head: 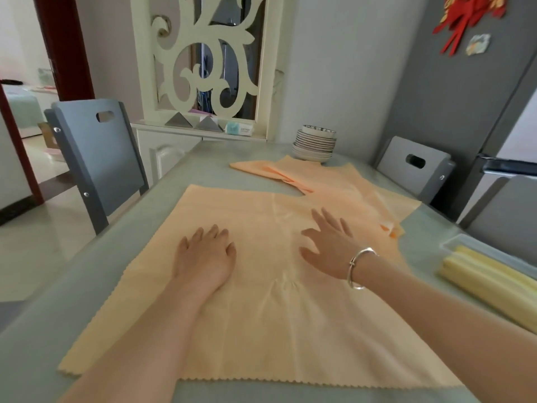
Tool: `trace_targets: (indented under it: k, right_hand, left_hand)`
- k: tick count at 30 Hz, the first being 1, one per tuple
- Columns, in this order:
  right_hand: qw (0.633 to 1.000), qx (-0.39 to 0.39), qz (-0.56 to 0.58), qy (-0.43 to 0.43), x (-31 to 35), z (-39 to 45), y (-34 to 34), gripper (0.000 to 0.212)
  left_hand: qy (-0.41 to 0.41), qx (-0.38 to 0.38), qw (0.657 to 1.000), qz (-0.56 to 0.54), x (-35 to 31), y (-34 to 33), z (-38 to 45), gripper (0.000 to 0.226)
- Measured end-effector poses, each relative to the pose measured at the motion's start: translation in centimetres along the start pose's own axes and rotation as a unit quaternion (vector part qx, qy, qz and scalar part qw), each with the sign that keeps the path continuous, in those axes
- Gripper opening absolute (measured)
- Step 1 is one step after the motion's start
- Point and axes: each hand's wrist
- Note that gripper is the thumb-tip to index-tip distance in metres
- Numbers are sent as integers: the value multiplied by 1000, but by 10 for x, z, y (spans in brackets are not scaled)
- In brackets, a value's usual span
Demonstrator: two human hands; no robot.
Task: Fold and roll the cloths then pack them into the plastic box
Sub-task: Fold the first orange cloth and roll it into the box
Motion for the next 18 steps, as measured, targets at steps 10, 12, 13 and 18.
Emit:
trace_targets:
  k: [10, 12, 13, 18]
  right_hand:
    - [987, 76, 115, 85, 32, -90, 18, 74]
    - [982, 109, 113, 101, 34, -107, 22, 84]
    - [980, 126, 111, 104, 34, -114, 23, 88]
    - [974, 148, 129, 117, 28, -131, 19, 82]
  left_hand:
    - [-169, -141, 969, -111, -40, 22, -55, 22]
    - [-231, -124, 961, -88, -41, 18, -71, 26]
    - [-247, -96, 961, -83, -37, 17, -78, 34]
    - [-303, 118, 942, -86, -15, 29, -108, 86]
Point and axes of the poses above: each hand's wrist, its own z-axis towards the middle knuckle, its own y-axis out of the back of the hand, x = y × z, and after that the axes turned 4 degrees about y, right-handed
